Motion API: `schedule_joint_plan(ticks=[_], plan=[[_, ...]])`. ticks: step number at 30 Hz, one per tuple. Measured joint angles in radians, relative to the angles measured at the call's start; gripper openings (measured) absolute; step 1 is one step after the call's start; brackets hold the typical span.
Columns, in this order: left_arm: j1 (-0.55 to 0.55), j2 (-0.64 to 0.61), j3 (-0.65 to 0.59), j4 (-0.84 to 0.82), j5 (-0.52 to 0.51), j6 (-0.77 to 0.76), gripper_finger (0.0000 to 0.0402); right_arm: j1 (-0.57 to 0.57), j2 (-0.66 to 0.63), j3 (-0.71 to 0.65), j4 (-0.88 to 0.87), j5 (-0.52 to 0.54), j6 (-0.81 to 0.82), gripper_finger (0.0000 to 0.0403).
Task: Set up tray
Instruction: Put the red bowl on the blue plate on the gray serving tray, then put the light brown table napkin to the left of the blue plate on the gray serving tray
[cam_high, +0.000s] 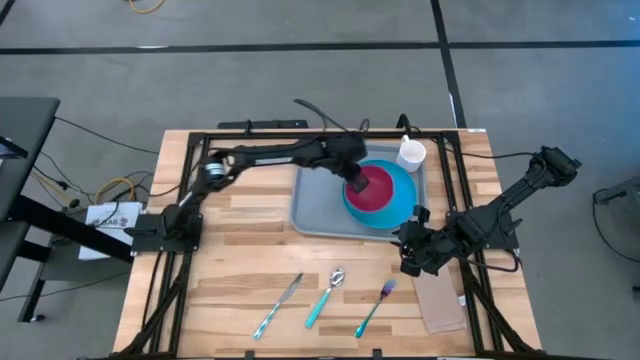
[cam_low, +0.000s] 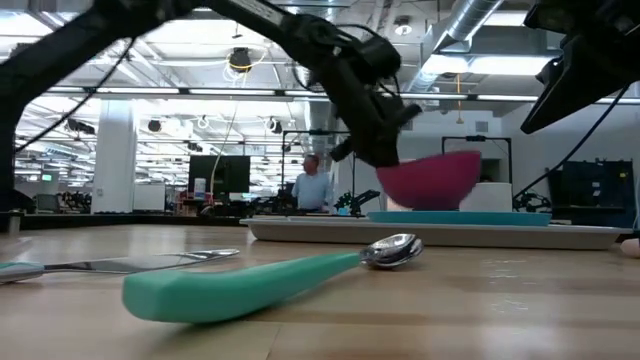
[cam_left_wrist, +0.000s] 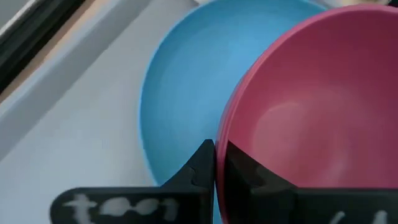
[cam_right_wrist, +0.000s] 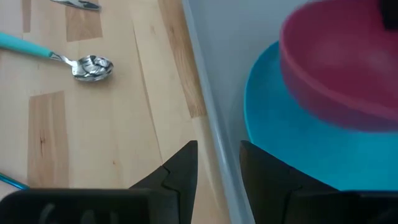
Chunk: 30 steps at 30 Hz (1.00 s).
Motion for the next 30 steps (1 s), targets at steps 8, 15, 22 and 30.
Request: schedule_joint_plan(ticks=[8, 15, 22, 30], plan=[[-0.011, 0.153, 0.229, -0.032, 0.051, 0.053, 0.0014, 0.0, 0.0, 0.0, -0.007, -0.001, 0.0, 0.0114], [-0.003, 0.16, 0.243, -0.044, 0.046, 0.068, 0.0054, 0.0, 0.0, 0.0, -0.012, -0.001, 0.0, 0.0114], [-0.003, 0.16, 0.242, -0.048, -0.066, 0.078, 0.0077, 0.0, 0.0, 0.0, -0.012, -0.001, 0.001, 0.0114], [0.002, 0.158, 0.242, -0.033, -0.03, 0.096, 0.0073, 0.0, 0.0, 0.0, -0.013, -0.001, 0.0, 0.0114]])
